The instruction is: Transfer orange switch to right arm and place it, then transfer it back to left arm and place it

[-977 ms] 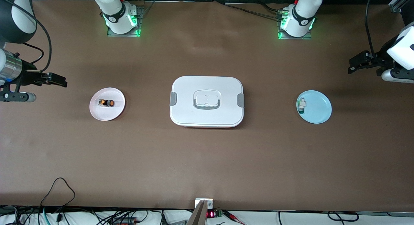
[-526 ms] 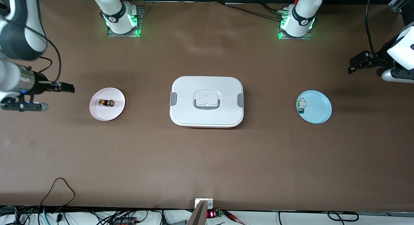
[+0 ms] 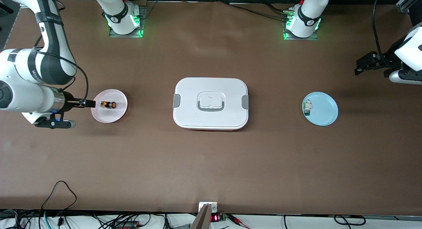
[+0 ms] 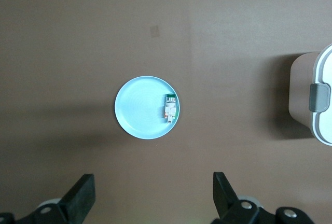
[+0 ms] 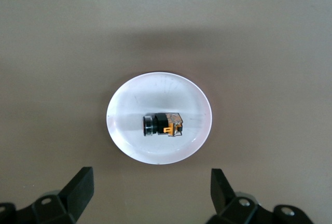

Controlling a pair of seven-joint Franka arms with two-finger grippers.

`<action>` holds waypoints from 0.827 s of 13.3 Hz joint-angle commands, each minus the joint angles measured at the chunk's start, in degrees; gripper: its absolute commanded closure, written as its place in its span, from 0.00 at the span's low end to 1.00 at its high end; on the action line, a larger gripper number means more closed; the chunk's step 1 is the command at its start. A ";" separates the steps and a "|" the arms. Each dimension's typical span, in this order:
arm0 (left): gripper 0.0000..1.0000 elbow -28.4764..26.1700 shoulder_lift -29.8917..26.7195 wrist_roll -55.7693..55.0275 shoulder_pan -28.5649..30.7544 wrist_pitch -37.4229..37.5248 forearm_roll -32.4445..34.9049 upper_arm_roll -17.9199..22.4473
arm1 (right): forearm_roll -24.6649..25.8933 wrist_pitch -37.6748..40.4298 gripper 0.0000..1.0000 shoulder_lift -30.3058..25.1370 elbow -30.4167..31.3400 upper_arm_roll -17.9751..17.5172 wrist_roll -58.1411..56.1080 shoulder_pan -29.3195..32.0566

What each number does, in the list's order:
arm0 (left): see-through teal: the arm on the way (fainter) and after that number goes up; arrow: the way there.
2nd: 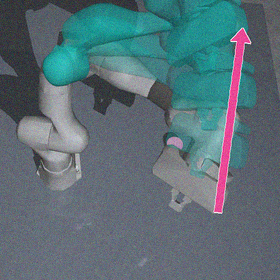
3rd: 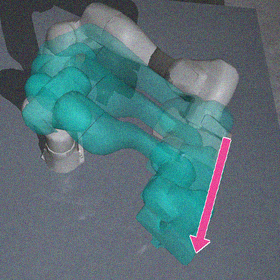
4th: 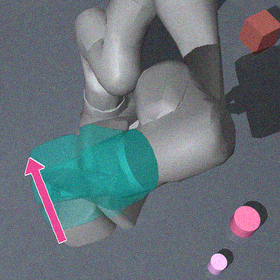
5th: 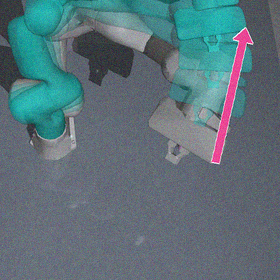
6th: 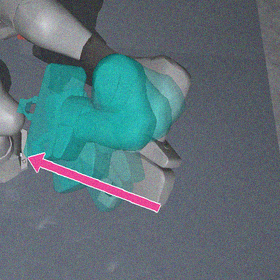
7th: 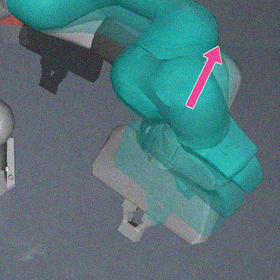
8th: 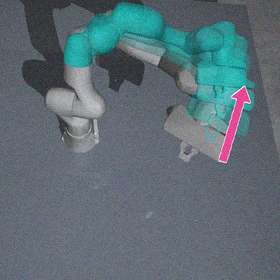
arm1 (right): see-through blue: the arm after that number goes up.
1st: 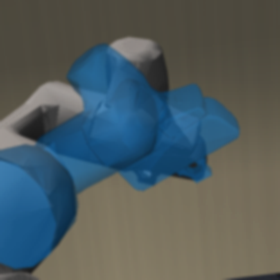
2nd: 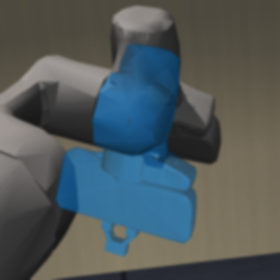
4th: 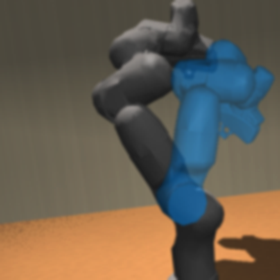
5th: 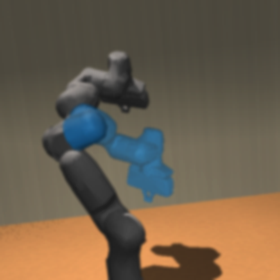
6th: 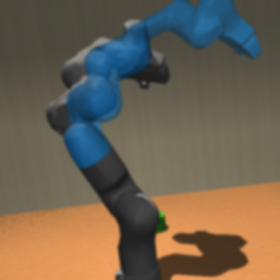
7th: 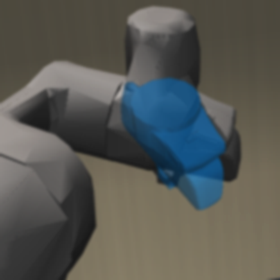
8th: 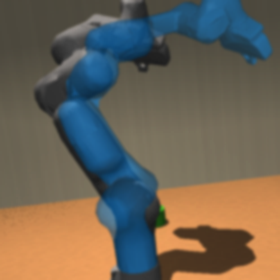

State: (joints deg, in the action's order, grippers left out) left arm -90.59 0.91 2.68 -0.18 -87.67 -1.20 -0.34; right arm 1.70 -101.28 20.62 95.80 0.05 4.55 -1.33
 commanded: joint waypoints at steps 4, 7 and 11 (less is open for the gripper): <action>0.00 1.91 0.76 0.84 0.27 1.36 -0.03 -0.10 | -0.56 -5.58 0.00 2.41 3.76 0.22 0.55 -0.25; 0.00 1.91 0.76 0.75 0.27 1.36 -0.03 -0.10 | -0.47 -10.15 0.00 1.89 8.25 0.22 0.47 -0.25; 0.00 1.91 0.76 0.84 0.27 1.36 -0.03 -0.10 | -0.56 -18.41 0.00 0.83 14.58 0.13 0.47 -0.25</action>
State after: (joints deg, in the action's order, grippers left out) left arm -90.58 0.93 2.68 -0.16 -87.66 -1.20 -0.34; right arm 1.69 -116.25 23.86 106.17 0.18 4.59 -1.34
